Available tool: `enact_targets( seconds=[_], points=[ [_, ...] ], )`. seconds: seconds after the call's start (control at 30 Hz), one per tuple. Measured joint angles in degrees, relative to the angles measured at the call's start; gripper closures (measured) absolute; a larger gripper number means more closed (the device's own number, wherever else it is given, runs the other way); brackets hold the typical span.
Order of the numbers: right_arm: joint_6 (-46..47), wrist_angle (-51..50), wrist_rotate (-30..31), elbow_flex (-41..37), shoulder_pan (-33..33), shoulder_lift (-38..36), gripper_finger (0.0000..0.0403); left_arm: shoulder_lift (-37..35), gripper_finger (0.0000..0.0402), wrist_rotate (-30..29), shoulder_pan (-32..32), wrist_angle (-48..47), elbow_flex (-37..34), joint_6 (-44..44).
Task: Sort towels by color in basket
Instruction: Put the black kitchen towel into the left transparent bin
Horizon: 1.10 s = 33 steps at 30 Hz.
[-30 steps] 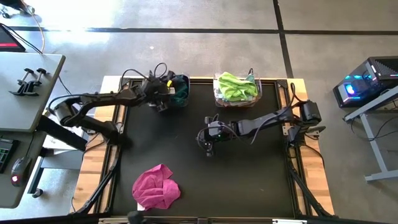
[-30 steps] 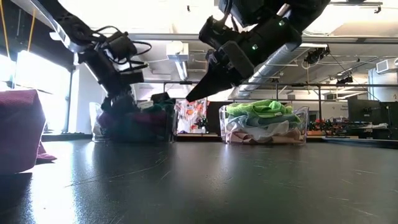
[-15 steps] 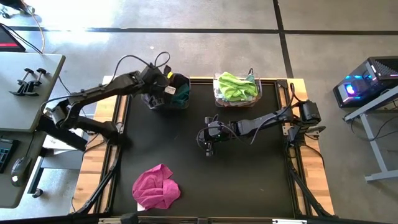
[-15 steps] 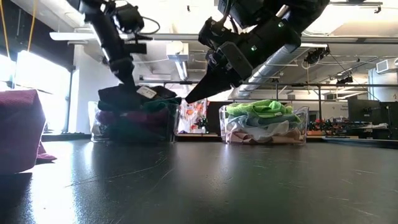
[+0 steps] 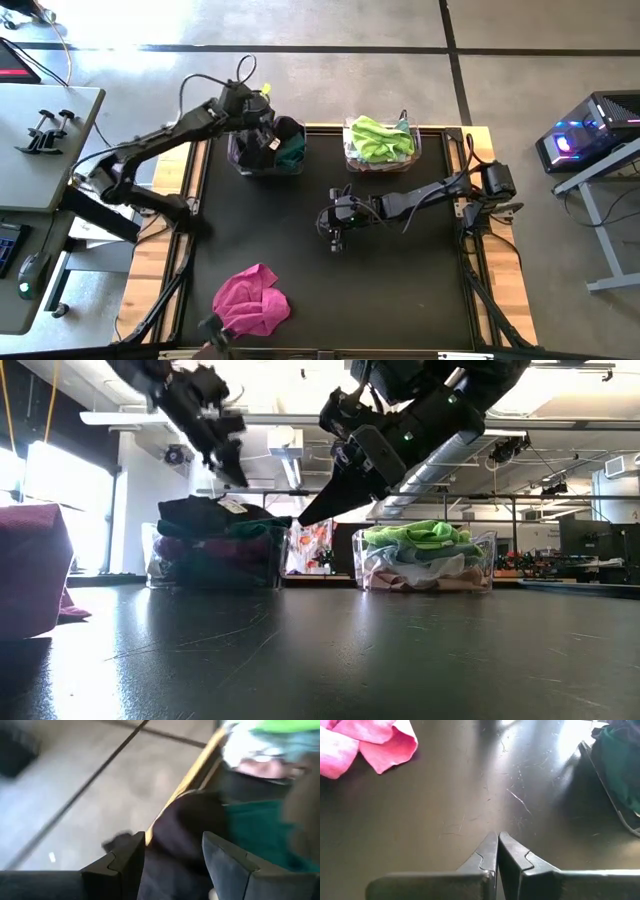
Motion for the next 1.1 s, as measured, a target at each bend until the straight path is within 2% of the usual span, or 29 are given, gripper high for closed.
enact_targets(
  seconds=[0.07,0.13,0.37,0.63,0.83,0.97,1.1],
  points=[
    [-0.04,-0.09,-0.02,0.0,0.28,-0.02,0.0402,2.36,0.0218,-0.64,0.91,3.15,-2.3,-4.35],
    [-0.22,-0.09,-0.02,0.0,0.39,-0.02,0.0402,4.43,0.0218,-0.58,1.41,5.27,-4.68,-5.16],
    [-0.46,0.04,-0.02,0.0,0.39,-0.04,0.0402,11.88,0.0218,0.96,0.79,8.7,-11.1,-2.96],
    [-0.66,0.33,0.0,0.0,0.34,-0.04,0.0402,15.32,0.0218,2.29,0.93,14.67,-14.5,2.67],
    [-0.64,0.42,0.0,0.0,0.34,-0.04,0.0402,12.87,0.0218,2.7,1.67,15.6,-14.84,4.73],
    [-0.38,0.48,0.0,0.0,0.34,-0.04,0.0402,7.95,0.0214,5.75,1.78,12.61,-14.81,8.78],
    [-0.26,0.75,0.0,0.0,0.34,-0.04,0.0402,3.53,0.0197,6.37,1.69,6.89,-11.55,8.62]
  ],
)
